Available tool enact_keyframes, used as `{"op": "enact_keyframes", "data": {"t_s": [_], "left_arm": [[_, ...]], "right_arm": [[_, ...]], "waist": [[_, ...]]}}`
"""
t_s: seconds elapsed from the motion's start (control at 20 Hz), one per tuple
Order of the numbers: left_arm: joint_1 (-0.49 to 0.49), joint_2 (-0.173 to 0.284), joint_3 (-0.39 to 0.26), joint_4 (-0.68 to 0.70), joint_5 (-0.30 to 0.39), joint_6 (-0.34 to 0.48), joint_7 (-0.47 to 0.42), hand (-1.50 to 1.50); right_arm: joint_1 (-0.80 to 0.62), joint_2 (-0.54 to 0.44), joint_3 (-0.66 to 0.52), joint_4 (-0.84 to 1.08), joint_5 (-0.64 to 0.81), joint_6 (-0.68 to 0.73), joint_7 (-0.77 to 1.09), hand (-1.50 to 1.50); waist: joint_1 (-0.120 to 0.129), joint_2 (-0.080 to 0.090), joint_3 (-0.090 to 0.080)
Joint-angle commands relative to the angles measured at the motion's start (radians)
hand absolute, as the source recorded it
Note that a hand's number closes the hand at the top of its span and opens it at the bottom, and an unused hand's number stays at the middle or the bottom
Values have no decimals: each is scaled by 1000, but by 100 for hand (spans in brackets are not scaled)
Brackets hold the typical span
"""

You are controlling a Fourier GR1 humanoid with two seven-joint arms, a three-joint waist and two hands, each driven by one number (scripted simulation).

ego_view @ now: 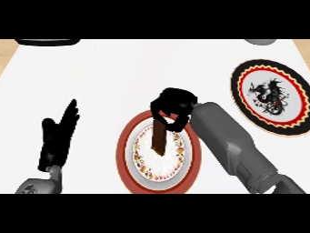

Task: Pick the sweet potato from the plate and place it in the plate

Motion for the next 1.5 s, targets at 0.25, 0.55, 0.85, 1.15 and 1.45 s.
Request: {"op": "enact_keyframes", "data": {"t_s": [0.25,0.55,0.85,1.15,1.45], "left_arm": [[32,-8,14,-3,1,23,-4,0],[78,16,21,-5,19,-20,-28,0],[59,31,47,-27,21,-11,1,0],[16,-5,15,-33,-4,-6,28,0],[56,7,23,-68,3,-39,21,0]], "right_arm": [[-27,-194,-302,145,-158,-310,653,150],[-71,-171,-300,48,-121,-547,882,150],[-79,-229,-274,-43,-33,-736,1103,150],[-10,-341,-292,-175,-2,-659,1255,150],[87,-463,-374,-273,-53,-560,1219,150]], "waist": [[-49,-13,-3],[-42,-22,-3],[-49,-22,-2],[-26,-9,-1],[-12,-4,0]]}}
